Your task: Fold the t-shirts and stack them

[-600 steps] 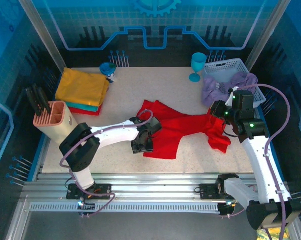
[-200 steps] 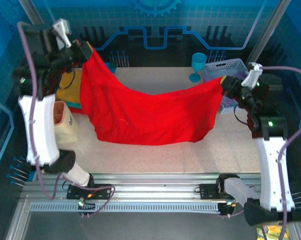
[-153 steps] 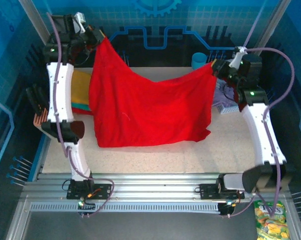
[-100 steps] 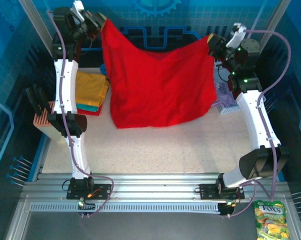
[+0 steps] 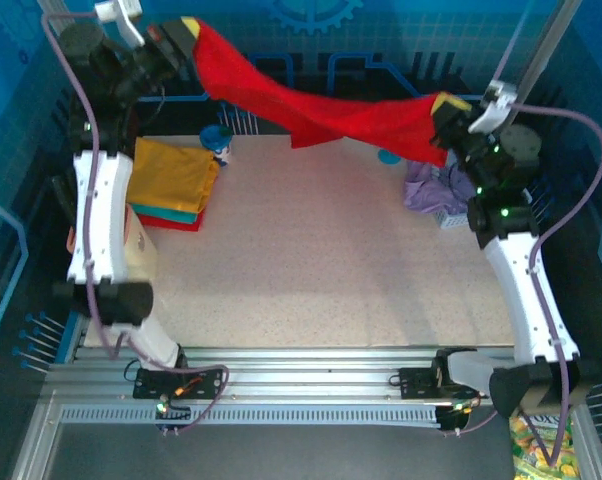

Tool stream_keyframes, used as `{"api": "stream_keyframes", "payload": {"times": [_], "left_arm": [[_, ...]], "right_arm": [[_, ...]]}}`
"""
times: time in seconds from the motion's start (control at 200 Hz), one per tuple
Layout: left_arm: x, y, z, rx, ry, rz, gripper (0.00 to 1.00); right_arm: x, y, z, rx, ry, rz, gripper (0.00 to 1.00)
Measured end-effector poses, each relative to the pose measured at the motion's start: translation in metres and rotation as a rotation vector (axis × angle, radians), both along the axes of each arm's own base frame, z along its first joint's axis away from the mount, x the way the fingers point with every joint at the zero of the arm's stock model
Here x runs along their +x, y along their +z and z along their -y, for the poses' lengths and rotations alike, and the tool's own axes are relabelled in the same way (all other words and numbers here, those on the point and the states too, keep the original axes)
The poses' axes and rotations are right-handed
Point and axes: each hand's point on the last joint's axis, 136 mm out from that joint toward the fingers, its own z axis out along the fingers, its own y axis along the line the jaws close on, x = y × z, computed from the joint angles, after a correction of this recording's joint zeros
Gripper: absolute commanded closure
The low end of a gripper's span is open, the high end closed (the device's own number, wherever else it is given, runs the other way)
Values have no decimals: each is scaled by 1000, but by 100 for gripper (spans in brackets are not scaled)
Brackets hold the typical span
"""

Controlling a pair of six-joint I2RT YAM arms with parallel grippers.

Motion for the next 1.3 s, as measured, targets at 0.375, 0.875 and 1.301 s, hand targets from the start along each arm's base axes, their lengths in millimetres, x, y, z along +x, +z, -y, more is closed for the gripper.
{"api": "stream_keyframes", "payload": {"times": [0.375, 0.875, 1.301], "left_arm": [[-153, -244, 17, 162, 94, -330, 100], [-245, -371, -20, 144, 230, -748, 99], [-272, -415, -27, 117, 288, -1037, 100]], "right_arm": [[-79, -227, -16, -37, 80, -611, 100], [-202, -341, 4, 13, -59, -1167, 100], [-236, -358, 17, 13, -170, -1322, 100]]}}
